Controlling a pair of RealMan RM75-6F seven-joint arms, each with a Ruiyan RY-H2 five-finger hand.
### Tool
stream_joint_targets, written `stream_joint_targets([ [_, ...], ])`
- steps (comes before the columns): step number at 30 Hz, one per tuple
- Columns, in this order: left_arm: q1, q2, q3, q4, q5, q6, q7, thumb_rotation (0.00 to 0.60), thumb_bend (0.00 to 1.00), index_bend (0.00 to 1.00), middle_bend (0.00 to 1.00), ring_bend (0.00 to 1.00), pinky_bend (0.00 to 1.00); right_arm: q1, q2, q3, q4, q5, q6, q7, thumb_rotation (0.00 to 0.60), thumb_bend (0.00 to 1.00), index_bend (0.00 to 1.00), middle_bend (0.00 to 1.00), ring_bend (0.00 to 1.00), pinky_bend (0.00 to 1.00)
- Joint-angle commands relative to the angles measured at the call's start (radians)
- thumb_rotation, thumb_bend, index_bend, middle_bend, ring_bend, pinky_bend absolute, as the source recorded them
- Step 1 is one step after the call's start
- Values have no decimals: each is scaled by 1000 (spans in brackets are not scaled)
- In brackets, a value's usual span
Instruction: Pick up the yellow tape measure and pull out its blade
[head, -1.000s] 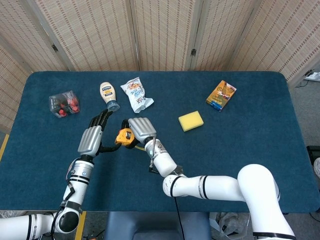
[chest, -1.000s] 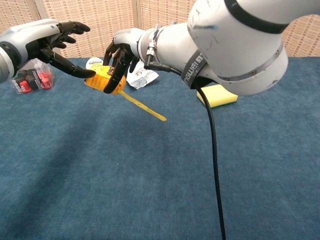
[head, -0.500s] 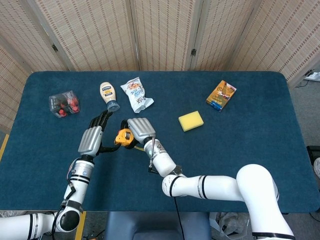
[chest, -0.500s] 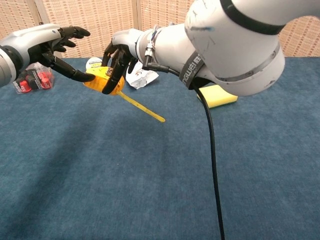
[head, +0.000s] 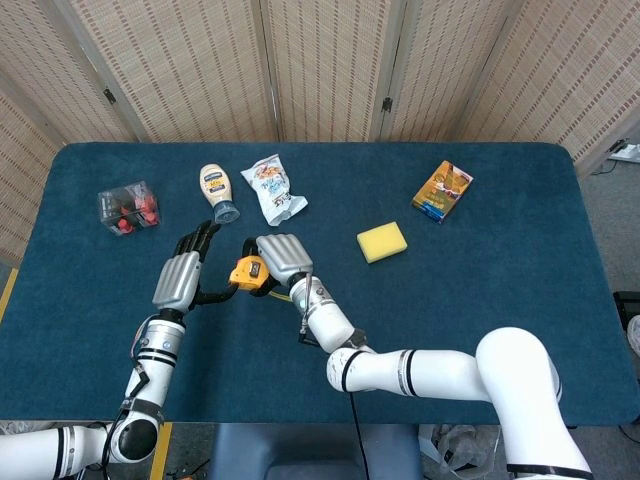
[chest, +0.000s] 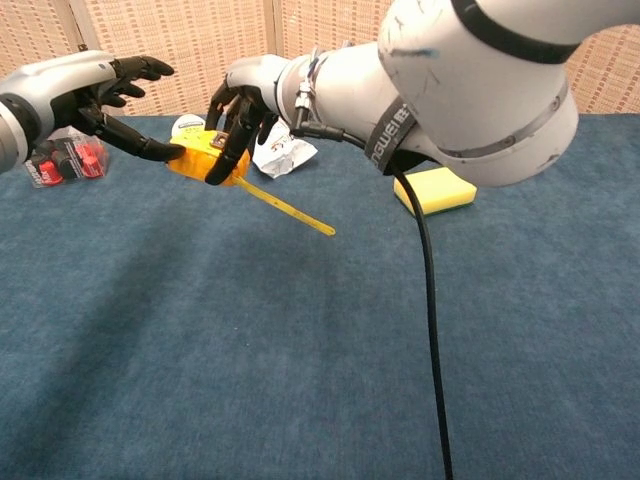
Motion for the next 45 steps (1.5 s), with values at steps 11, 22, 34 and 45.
stream_joint_targets([
  [11,8,23,-1,-12,-5,1,-2,566,346,0,0,0,44,-5,12,-5,-12,-7,3,6,600,182,609,542,490,236],
  [22,11,43,0,-20,-5,-5,-5,569,409,0,0,0,44,-11,27,-7,-24,-9,6,13,600,183,609,542,495,236],
  [34,9,57,2,-22,-16,-23,-13,569,548,285,0,0,42,-13,35,-9,-22,-5,2,19,600,182,609,542,502,236],
  [45,3,59,5,-20,-14,-31,-18,566,581,550,17,0,42,-18,46,-8,-25,-8,5,28,600,182,609,542,503,236],
])
